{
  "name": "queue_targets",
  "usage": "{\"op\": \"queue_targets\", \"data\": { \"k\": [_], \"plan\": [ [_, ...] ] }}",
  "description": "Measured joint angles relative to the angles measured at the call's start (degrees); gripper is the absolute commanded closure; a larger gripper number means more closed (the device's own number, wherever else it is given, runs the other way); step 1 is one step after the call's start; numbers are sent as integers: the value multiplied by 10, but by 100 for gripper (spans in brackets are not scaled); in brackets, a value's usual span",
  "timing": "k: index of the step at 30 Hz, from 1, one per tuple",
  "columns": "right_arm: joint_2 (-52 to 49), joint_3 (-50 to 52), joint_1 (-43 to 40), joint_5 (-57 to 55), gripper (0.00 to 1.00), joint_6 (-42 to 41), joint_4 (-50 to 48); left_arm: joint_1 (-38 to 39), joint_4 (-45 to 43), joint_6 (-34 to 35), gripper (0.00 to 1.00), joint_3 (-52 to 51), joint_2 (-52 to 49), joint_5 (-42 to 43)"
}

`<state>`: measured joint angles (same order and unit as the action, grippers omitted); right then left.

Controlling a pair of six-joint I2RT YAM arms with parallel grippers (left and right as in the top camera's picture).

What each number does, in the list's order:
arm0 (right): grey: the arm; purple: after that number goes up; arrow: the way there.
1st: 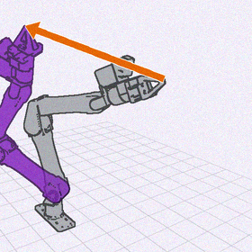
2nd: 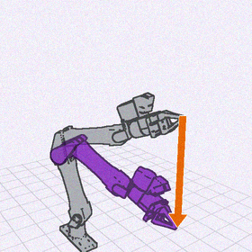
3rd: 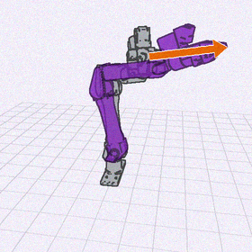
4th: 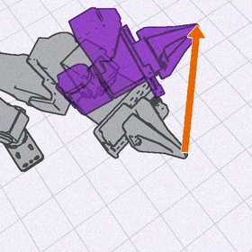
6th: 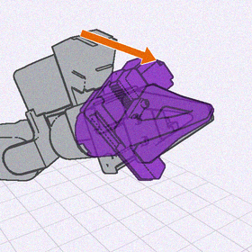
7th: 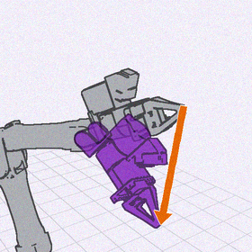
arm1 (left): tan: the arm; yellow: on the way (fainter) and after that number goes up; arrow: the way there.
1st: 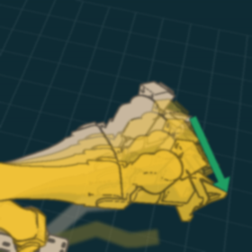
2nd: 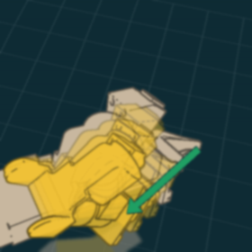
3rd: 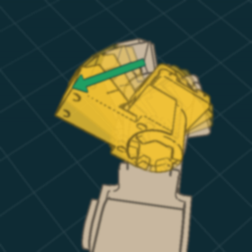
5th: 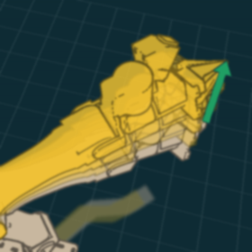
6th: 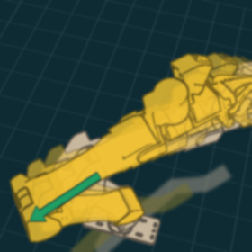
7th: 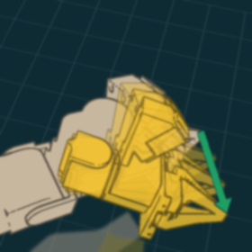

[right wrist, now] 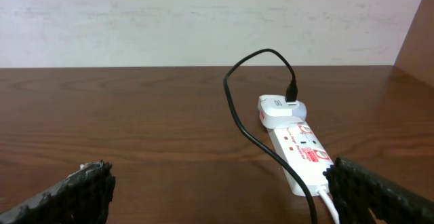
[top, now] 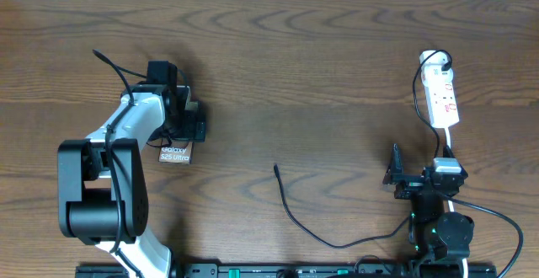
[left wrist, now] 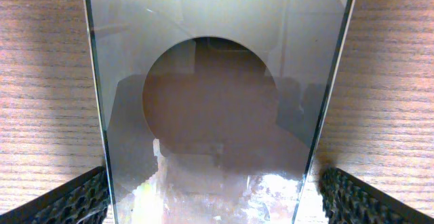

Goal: Plug charger to phone and switch on socket
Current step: 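Lower the left gripper and close it on the phone box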

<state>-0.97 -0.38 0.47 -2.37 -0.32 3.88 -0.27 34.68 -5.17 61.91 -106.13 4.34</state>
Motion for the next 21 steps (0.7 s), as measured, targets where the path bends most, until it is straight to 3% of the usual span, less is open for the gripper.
{"op": "queue_targets", "data": {
  "k": [13,17,21],
  "plan": [
    [0,0,0,0,1,0,0,0,0,0,0,0,0,0],
    [0,0,0,0,1,0,0,0,-1,-1,12,0,0,0],
    [0,0,0,0,1,0,0,-4,-1,0,14,0,0,0]
  ]
}}
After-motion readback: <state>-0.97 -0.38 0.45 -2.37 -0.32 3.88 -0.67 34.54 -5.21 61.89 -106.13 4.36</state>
